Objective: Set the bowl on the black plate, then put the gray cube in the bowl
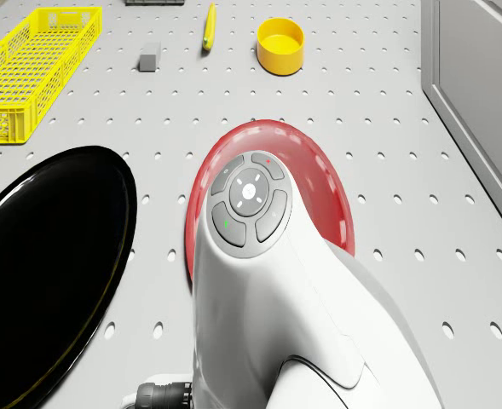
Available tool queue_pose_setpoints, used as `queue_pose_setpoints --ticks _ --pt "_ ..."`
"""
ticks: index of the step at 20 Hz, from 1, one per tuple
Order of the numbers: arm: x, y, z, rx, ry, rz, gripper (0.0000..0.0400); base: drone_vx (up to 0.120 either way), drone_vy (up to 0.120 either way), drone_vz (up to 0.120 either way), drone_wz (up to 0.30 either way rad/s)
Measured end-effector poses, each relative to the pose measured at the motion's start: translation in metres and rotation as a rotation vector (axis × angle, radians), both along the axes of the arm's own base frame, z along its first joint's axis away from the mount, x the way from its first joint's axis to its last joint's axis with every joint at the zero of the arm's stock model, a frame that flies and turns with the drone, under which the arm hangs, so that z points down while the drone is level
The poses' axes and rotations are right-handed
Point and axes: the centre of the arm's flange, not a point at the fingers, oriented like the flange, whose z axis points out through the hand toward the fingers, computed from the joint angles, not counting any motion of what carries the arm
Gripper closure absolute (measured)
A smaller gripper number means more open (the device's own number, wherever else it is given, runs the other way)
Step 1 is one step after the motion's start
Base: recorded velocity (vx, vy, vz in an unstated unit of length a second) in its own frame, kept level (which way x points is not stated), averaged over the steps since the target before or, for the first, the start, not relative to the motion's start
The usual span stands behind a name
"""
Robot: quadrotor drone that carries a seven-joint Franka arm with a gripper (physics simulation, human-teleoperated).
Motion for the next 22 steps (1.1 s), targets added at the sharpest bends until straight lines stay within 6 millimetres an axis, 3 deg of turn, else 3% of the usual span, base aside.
queue_pose_setpoints --ticks 22 --pt "0.0000 0.0001 0.0000 0.000 0.000 0.000 0.0000 0.120 0.000 -0.002 0.000"
